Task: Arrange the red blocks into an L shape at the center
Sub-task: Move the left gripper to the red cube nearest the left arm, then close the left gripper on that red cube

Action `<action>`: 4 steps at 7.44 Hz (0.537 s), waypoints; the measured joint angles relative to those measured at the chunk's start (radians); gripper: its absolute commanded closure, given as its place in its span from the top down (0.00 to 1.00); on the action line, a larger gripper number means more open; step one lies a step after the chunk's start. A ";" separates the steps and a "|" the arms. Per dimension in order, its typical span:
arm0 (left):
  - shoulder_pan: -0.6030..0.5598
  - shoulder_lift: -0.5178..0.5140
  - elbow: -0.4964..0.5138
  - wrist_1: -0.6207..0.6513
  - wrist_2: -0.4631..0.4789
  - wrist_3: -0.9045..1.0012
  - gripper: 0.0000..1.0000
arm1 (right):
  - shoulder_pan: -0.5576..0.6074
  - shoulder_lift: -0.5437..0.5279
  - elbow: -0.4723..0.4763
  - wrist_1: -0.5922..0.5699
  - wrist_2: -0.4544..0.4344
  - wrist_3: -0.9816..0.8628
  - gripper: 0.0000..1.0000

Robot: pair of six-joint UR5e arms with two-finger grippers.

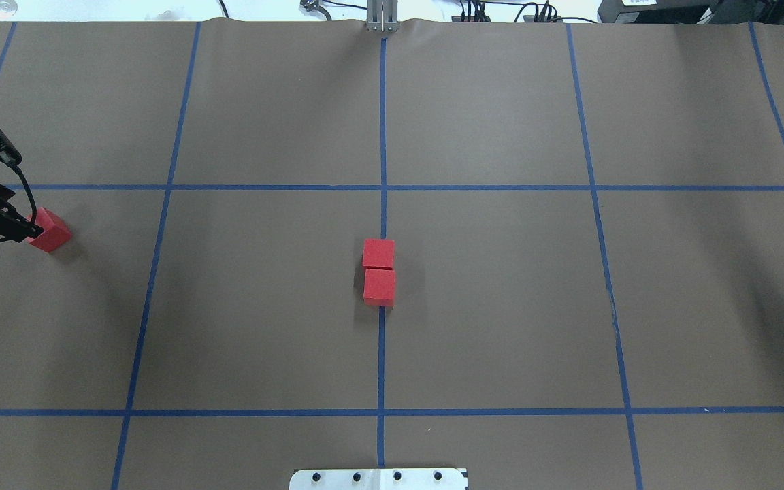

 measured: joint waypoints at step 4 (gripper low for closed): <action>-0.001 -0.019 0.054 -0.004 -0.003 -0.001 0.98 | 0.000 0.001 0.000 0.000 0.000 0.001 0.99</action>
